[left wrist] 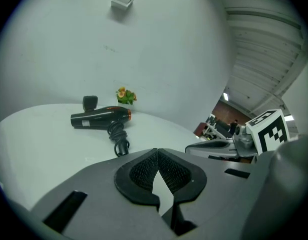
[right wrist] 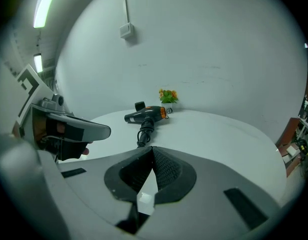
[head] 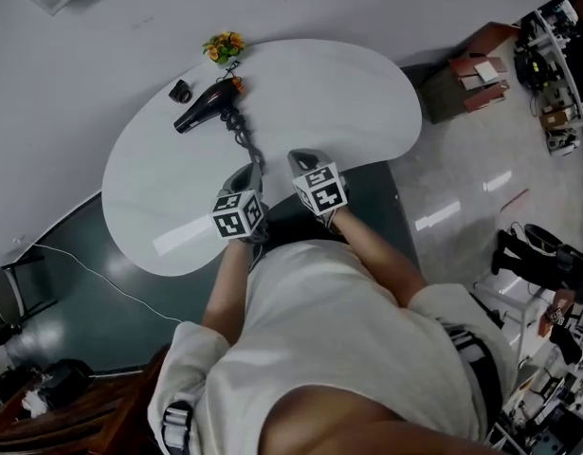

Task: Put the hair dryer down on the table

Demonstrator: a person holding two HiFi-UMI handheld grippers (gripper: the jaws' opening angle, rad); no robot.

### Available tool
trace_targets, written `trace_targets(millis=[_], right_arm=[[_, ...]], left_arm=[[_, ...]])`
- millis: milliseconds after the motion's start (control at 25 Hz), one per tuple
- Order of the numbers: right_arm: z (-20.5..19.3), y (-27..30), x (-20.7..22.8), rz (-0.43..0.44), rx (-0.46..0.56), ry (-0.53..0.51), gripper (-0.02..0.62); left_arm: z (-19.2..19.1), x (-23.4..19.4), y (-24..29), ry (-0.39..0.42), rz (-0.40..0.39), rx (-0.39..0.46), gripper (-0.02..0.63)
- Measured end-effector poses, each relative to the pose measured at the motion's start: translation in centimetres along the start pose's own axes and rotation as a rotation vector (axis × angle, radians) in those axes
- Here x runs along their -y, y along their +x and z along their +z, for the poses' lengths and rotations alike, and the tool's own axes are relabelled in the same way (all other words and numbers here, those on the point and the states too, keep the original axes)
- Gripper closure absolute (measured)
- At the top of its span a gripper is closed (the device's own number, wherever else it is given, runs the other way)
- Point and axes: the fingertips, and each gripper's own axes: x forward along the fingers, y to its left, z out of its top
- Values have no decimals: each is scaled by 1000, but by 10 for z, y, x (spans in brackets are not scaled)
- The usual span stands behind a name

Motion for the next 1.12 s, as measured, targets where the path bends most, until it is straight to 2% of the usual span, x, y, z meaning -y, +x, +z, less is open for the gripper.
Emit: trace_targets(millis=[520, 840, 1120], right_arm=[[96, -50, 3, -20, 247, -61, 597], [151, -84, 0, -29, 390, -67, 597], [188, -113, 2, -63, 488, -102, 597]], left_arm=[[90, 38, -33, 59, -8, 224, 588], [146, 52, -70, 174, 34, 379, 588], [189, 58, -104, 309, 76, 484, 588]])
